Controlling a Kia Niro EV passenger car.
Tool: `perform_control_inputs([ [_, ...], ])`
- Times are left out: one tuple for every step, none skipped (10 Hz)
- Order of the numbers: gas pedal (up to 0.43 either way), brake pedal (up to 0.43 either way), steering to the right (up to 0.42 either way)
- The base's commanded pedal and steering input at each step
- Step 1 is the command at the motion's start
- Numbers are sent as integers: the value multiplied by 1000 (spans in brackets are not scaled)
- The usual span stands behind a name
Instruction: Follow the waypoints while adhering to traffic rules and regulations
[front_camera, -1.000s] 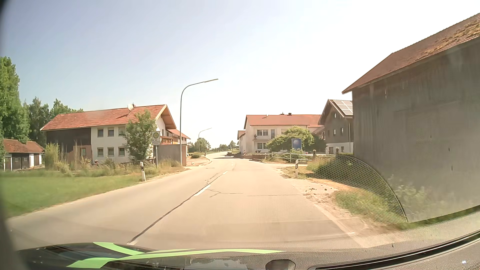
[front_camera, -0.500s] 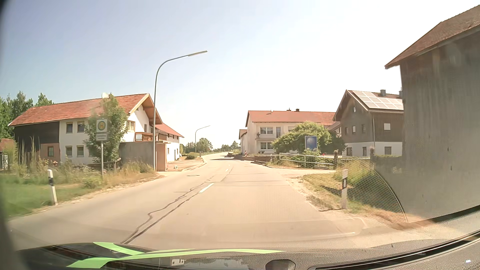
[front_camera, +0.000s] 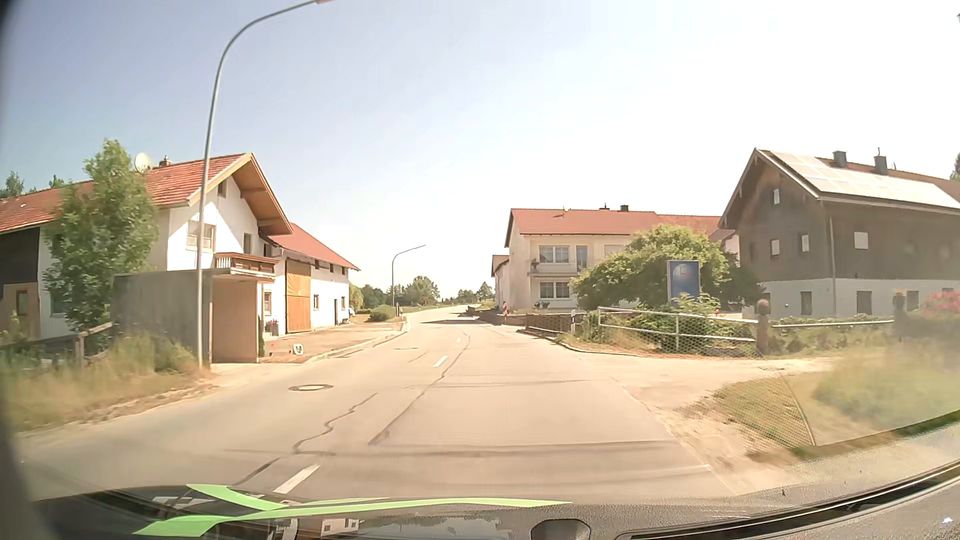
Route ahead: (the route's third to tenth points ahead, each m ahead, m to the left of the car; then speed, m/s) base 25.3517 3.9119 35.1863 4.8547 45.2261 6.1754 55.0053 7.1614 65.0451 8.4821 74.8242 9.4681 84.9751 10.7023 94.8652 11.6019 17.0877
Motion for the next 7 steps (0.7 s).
perform_control_inputs([
  [220,0,-23],
  [240,0,-23],
  [240,0,-23],
  [248,0,-24],
  [260,0,-23],
  [260,0,-22],
  [260,0,-20],
])
